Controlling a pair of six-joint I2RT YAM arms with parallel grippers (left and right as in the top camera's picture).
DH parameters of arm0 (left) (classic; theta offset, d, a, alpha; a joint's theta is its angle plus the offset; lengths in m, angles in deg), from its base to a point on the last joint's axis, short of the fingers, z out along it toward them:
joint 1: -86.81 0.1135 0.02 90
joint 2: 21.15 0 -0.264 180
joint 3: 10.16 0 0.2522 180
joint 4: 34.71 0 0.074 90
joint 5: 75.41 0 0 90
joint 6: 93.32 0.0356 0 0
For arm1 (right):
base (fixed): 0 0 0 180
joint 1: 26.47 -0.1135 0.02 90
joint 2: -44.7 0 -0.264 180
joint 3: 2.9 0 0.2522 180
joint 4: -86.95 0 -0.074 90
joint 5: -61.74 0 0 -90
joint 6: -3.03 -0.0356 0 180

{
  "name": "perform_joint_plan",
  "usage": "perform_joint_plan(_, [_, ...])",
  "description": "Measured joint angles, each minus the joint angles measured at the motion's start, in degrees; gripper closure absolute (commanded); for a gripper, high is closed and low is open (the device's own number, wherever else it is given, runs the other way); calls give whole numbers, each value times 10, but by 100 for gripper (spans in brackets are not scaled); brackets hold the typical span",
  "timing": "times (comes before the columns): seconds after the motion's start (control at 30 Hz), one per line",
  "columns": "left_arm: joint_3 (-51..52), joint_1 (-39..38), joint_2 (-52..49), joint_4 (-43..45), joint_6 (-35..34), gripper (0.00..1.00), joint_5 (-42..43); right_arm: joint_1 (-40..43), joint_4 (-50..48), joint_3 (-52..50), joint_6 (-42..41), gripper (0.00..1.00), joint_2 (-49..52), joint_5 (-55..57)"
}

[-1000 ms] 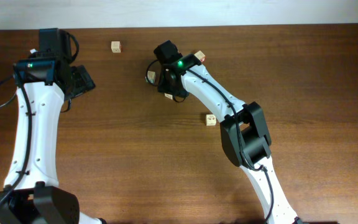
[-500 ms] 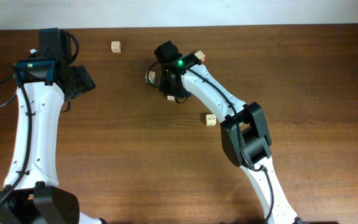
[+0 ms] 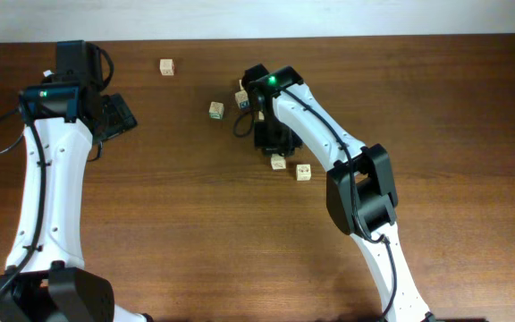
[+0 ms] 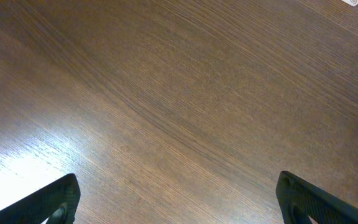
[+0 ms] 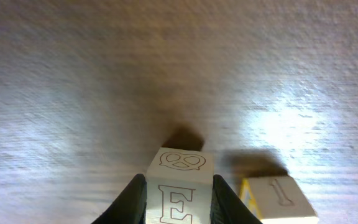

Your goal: Rotate 5 blocks

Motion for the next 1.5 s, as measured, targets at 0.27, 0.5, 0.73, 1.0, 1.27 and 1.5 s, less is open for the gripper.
perform_joint_plan(0.27, [0, 0, 0, 0, 0, 1, 0, 3, 46, 0, 25, 74, 0, -7])
perform_joint_plan(0.5, [0, 0, 0, 0, 0, 1, 0, 3, 64, 0, 30, 63, 0, -13])
perform_joint_plan(0.73, [0, 0, 0, 0, 0, 1, 0, 3, 65, 0, 34, 56, 0, -16])
perform_joint_plan(1.0, [0, 0, 0, 0, 0, 1, 0, 3, 57, 3, 48, 61, 0, -15])
perform_joint_plan(1.27, [0, 0, 0, 0, 0, 1, 0, 3, 34, 35, 80, 81, 0, -12])
perform_joint_plan(1.5, [0, 0, 0, 0, 0, 1, 0, 2, 20, 13, 193, 85, 0, -8])
